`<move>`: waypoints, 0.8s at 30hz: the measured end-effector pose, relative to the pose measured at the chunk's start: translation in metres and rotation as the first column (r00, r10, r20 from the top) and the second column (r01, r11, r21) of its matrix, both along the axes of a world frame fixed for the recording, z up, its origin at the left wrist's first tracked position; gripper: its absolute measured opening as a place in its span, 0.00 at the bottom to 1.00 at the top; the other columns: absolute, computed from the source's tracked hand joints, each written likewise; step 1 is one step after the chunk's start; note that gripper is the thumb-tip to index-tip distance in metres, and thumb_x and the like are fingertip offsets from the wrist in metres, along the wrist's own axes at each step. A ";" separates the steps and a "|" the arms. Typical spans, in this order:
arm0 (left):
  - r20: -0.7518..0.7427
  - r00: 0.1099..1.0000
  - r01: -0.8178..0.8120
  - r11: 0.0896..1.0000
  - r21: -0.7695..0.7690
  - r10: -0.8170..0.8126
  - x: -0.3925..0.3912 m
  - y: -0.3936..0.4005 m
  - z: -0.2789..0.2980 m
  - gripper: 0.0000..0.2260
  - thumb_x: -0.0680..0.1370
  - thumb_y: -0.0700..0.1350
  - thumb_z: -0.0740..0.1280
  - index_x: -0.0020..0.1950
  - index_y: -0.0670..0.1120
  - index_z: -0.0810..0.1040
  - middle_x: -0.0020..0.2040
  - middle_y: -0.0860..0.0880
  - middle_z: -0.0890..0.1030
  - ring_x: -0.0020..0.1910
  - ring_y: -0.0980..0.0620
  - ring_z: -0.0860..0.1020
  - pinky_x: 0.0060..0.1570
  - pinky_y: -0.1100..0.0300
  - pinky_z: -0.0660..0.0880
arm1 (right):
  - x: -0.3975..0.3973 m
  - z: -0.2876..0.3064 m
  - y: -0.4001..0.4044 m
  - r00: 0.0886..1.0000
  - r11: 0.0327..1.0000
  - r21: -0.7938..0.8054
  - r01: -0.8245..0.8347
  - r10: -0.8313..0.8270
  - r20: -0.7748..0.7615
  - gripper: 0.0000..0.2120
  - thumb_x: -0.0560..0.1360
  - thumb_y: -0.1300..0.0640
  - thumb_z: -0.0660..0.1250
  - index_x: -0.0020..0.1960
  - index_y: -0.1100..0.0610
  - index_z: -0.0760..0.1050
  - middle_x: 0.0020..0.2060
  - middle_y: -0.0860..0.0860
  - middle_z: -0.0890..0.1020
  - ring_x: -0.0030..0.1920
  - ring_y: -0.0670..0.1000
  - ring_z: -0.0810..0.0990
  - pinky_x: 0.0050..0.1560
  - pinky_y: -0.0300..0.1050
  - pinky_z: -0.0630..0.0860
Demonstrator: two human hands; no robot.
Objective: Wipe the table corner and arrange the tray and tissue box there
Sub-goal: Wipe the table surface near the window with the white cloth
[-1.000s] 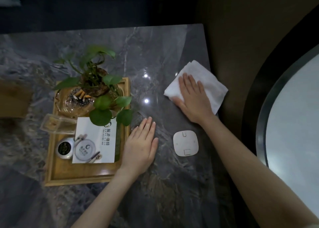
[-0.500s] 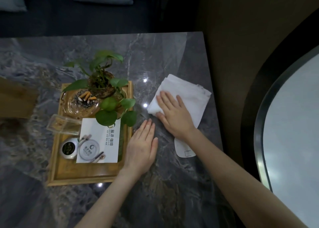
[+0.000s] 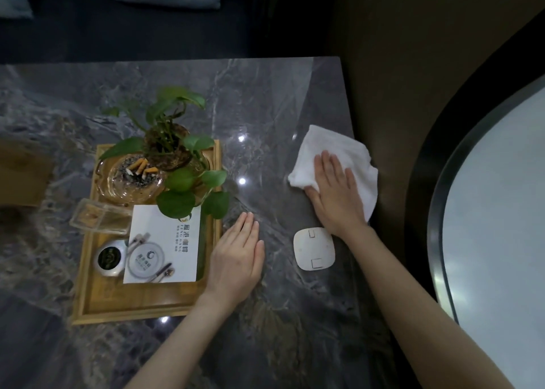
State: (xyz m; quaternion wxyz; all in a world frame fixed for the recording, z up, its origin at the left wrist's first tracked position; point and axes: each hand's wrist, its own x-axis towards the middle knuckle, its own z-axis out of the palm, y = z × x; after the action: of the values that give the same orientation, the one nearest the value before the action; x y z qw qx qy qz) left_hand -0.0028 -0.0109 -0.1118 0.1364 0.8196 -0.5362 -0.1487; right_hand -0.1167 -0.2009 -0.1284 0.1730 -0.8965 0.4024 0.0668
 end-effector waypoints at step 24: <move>-0.485 0.853 -0.121 0.977 0.174 0.193 -0.001 -0.009 0.044 0.26 0.79 0.48 0.56 0.75 0.46 0.52 0.77 0.49 0.54 0.75 0.53 0.51 0.72 0.58 0.48 | 0.017 0.089 0.054 0.402 0.124 0.990 0.072 -0.912 0.085 0.25 0.75 0.46 0.60 0.66 0.61 0.69 0.58 0.57 0.77 0.59 0.52 0.75 0.63 0.46 0.67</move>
State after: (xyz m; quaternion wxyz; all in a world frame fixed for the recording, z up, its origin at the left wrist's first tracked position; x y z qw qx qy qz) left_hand -0.0036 -0.0194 -0.0677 0.2253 0.8017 -0.4023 -0.3803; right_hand -0.1001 -0.1470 -0.0393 0.7762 -0.3526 0.4988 -0.1560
